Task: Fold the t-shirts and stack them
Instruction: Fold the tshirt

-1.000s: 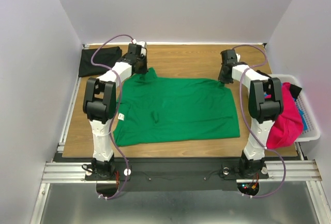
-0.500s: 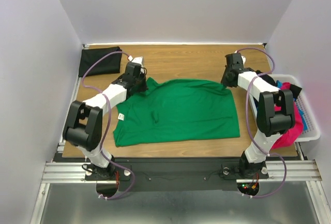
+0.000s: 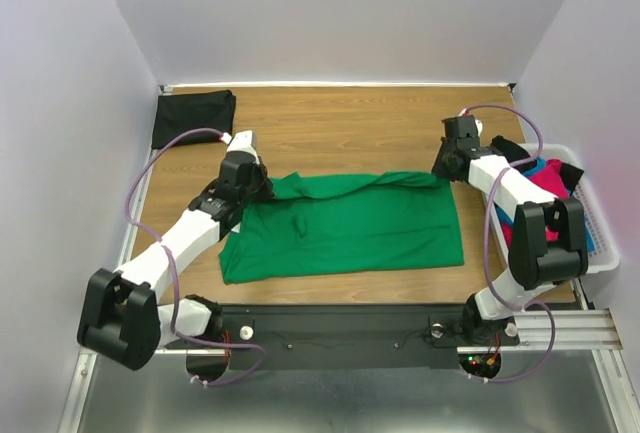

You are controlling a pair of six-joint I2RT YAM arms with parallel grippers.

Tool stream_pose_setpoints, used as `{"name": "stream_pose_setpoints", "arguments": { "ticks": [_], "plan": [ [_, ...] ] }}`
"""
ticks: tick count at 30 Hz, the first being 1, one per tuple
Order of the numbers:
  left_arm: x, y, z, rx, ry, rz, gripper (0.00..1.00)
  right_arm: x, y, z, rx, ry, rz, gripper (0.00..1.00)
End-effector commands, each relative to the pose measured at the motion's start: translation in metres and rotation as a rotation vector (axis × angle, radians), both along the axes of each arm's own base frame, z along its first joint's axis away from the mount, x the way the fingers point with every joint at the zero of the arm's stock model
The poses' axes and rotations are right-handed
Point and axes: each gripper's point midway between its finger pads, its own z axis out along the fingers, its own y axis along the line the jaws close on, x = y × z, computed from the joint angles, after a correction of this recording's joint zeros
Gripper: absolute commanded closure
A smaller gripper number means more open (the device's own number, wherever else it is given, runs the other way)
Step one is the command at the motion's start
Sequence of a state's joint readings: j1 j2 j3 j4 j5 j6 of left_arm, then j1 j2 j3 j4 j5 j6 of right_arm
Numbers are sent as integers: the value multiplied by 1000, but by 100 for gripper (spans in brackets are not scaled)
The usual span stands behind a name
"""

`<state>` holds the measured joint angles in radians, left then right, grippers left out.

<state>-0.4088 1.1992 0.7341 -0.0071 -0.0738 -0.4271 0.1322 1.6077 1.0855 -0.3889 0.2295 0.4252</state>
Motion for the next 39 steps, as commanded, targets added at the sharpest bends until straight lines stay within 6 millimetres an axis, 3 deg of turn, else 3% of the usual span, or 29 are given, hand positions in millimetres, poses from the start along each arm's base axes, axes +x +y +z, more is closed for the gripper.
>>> {"name": "stream_pose_setpoints", "arguments": {
  "ticks": [1, 9, 17, 21, 29, 33, 36, 37, 39],
  "plan": [
    [-6, 9, 17, -40, -61, 65, 100, 0, -5, 23, -13, -83, -33, 100],
    [-29, 26, 6, -95, -33, 172, 100, -18, -16, 21, -51, -73, -69, 99],
    [-34, 39, 38, -127, -100, 238, 100, -22, -20, 35, -63, -93, -81, 100],
    [-37, 41, 34, -132, -87, 253, 100, -25, -19, 32, -56, -81, -79, 100],
    [-59, 43, -22, -171, 38, 298, 100, -48, -19, 2, -46, -5, -92, 99],
    [-77, 38, -48, -228, 133, 314, 100, -63, -23, -18, -53, 46, -111, 93],
    [-86, 35, -51, -257, 161, 306, 68, -66, -25, -18, -59, 42, -126, 74],
    [-89, 35, -50, -269, 167, 316, 49, -68, -27, -17, -63, 39, -132, 58],
    [-93, 38, -39, -285, 149, 325, 40, -70, -30, -5, -70, 7, -143, 42]
  ]
}}
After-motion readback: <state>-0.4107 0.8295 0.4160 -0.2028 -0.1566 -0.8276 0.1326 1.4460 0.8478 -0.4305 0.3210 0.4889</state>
